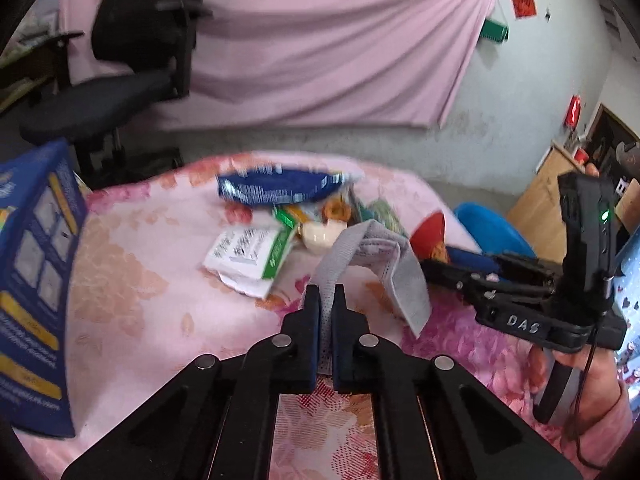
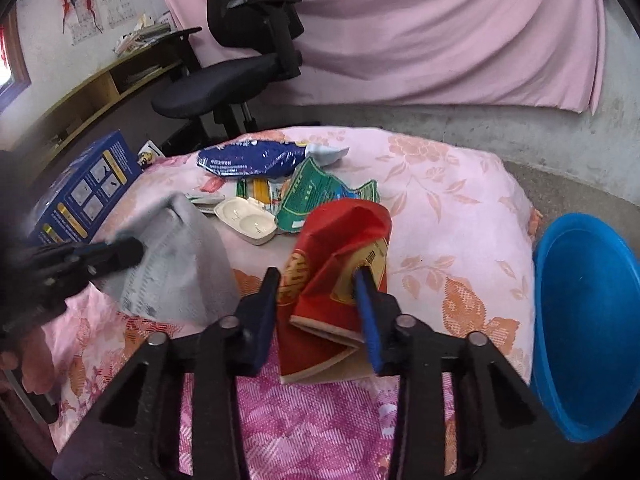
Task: Collect trash
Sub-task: 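Grasp the red cup with the right tool while the left tool grasps the grey mask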
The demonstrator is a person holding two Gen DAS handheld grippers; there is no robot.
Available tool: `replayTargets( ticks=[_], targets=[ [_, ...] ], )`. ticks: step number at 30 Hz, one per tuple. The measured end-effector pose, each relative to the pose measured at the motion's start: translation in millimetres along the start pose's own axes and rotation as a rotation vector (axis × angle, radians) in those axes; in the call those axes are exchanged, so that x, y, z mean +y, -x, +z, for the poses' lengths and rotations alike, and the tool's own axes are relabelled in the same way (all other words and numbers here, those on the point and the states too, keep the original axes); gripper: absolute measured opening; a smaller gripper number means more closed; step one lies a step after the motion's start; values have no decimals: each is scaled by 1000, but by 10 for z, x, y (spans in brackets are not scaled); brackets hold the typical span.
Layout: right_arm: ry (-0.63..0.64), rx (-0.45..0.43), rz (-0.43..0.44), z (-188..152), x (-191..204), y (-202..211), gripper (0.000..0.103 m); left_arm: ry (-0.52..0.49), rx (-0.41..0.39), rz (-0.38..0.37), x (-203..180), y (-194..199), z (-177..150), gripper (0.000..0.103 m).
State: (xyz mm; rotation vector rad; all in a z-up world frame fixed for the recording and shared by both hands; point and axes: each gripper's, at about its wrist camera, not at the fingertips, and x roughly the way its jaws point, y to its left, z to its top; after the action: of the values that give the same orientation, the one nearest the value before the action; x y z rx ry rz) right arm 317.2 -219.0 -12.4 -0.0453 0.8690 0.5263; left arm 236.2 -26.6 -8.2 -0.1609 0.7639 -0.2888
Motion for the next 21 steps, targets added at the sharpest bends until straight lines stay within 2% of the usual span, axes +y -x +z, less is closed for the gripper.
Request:
replayTargets(
  ticks=[3, 8, 11, 13, 15, 18, 21],
  targets=[
    [4, -46, -13, -10, 16, 107, 48, -20, -96, 30, -80, 185, -21, 2],
    [-35, -141, -17, -47, -62, 325, 46, -14, -194, 52, -178, 370, -87, 2],
    [-71, -269, 16, -102, -151, 576, 45, -19, -223, 69, -272, 403, -76, 2],
    [-84, -385, 20, -168, -211, 796, 45, -34, -235, 67, -375, 406, -2, 2],
    [-67, -500, -9, -243, -234, 1008, 45, -52, -266, 54, -498, 413, 79, 2],
    [-35, -675, -121, -374, -260, 1323, 46, -88, -331, 23, -770, 396, 245, 2],
    [-56, -785, -240, -487, -359, 1537, 46, -139, -371, -23, -1063, 302, 418, 3]
  ],
)
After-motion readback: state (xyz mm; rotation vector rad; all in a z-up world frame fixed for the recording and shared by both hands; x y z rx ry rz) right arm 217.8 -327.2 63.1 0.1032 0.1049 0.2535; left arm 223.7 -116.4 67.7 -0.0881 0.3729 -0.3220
